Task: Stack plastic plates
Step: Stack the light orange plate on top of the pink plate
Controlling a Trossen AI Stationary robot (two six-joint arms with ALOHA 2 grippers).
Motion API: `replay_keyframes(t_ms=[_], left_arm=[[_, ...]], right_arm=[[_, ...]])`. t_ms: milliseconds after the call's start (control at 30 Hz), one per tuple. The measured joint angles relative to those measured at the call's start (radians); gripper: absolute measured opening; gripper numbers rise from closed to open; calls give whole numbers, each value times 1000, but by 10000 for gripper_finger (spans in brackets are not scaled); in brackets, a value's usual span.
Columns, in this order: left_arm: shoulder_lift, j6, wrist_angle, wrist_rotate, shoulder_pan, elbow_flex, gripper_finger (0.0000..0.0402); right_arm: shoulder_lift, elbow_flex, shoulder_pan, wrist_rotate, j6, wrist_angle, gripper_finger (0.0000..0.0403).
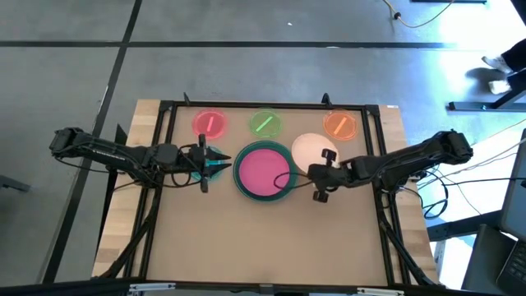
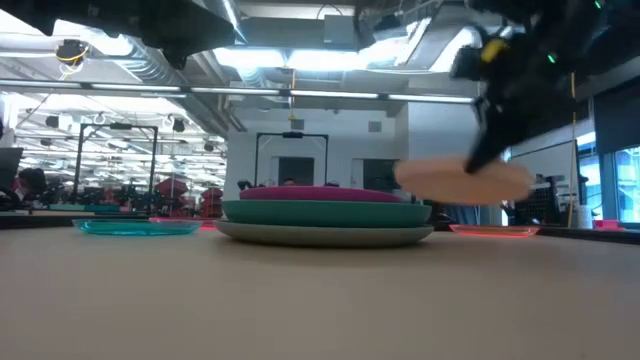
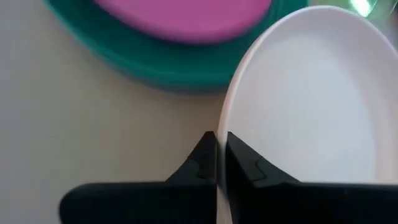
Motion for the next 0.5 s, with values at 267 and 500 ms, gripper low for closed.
replay_keyframes(t_ms=[267, 500], left_arm=[[0, 0, 0, 0, 0, 0, 96], [0, 0, 0, 0, 0, 0, 96]], right_arm=[[0, 59, 0, -32, -109, 183, 4], [43, 59, 0, -107, -187, 382, 5]])
